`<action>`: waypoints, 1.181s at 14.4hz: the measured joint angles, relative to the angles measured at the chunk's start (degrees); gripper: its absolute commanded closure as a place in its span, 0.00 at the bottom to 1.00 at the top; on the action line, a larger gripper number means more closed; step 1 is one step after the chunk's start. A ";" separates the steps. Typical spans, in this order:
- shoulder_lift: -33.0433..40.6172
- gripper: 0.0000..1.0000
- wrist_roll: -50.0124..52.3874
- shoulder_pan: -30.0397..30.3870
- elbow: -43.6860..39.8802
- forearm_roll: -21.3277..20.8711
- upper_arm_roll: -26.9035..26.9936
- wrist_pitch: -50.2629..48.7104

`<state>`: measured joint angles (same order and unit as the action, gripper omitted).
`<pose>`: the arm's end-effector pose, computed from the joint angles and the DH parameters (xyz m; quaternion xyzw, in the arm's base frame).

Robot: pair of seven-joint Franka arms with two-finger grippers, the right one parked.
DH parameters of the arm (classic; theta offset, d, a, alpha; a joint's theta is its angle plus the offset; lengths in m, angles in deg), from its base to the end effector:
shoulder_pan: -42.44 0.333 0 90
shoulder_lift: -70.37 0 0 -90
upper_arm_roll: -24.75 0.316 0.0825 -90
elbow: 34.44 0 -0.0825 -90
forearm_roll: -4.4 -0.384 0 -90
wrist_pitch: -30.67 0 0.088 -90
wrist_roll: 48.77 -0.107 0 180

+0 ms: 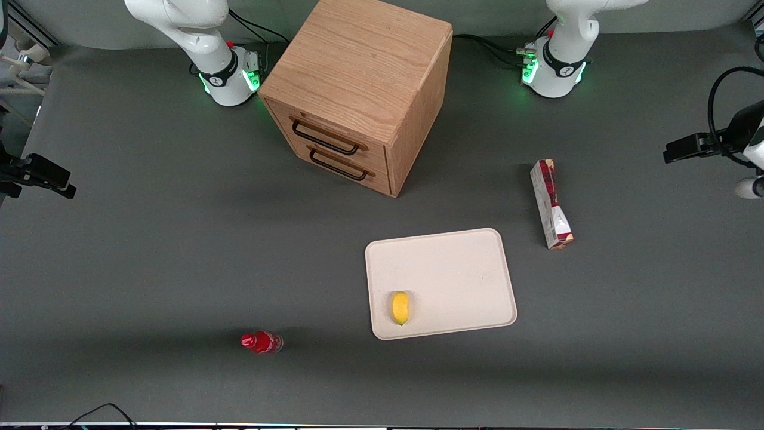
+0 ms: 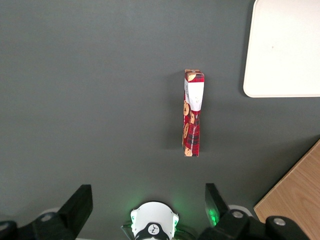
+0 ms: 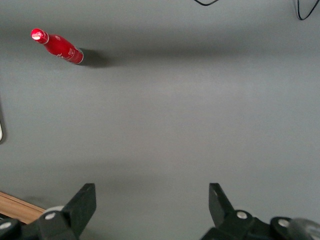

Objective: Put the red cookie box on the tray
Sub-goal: 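Move the left gripper down over the upright red cookie box, then close the left gripper on the top of the red cookie box and lift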

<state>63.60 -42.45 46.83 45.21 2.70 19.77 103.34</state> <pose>0.5572 0.0013 0.6188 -0.9914 -0.0520 0.1187 0.0167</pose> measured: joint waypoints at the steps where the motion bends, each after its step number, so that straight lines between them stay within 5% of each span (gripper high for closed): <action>1: -0.12 0.00 -0.03 -0.01 -0.06 0.00 0.00 -0.22; 9: -3.44 0.00 1.81 -0.37 4.62 3.23 -0.61 -1.04; 17: -4.04 0.00 9.46 -1.59 37.45 3.67 -7.66 31.98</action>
<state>59.56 -32.99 45.24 82.66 6.37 12.11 135.33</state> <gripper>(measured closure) 0.000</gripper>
